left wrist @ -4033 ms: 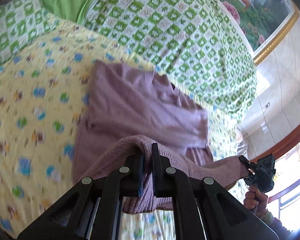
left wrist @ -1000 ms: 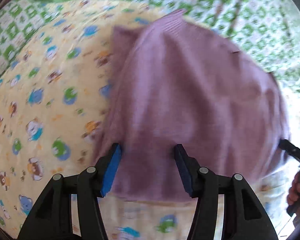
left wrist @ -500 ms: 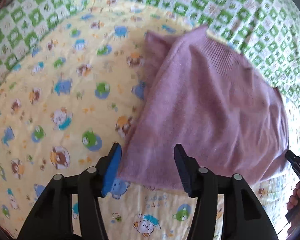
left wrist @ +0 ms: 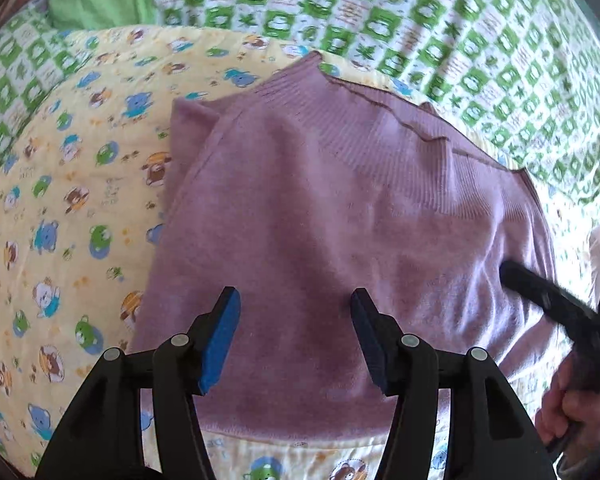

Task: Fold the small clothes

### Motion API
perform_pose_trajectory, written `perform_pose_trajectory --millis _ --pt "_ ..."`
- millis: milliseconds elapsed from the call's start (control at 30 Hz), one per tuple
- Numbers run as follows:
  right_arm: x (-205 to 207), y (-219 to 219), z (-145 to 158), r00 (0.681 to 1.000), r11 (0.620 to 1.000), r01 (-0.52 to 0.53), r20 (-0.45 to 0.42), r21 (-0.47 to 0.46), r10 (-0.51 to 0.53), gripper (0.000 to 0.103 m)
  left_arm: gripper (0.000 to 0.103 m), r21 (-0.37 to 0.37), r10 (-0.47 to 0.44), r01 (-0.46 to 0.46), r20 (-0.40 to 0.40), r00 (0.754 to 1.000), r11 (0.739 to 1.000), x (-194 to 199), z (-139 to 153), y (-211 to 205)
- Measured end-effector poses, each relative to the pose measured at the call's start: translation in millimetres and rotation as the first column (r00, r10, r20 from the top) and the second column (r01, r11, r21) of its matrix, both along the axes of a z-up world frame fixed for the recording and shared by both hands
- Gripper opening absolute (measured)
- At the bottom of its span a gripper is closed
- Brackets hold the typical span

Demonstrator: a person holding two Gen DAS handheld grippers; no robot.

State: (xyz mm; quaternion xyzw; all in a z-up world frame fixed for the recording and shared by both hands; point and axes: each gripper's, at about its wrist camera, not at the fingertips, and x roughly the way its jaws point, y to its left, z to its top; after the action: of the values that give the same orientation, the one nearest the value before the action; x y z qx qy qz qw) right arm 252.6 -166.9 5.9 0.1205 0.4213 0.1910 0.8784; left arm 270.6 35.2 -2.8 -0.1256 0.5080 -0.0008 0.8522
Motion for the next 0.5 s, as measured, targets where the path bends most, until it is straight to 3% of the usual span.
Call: perform_pose_trajectory --millis 100,300,500 --pt "24.7 15.4 7.6 0.998 0.992 0.041 0.049 -0.12 -0.035 0.048 0.061 0.013 0.034 -0.034 -0.013 0.999 0.999 -14.5 -3.4 18.1" --pt "91.1 14.6 26.2 0.992 0.978 -0.018 0.122 -0.206 0.044 0.054 0.062 -0.006 0.114 -0.114 -0.02 0.993 0.993 -34.9 -9.9 45.1" --pt "138.6 36.5 12.7 0.973 0.927 -0.205 0.035 -0.315 0.227 0.056 0.063 0.027 0.151 -0.151 -0.02 0.988 0.988 -41.4 -14.3 54.7"
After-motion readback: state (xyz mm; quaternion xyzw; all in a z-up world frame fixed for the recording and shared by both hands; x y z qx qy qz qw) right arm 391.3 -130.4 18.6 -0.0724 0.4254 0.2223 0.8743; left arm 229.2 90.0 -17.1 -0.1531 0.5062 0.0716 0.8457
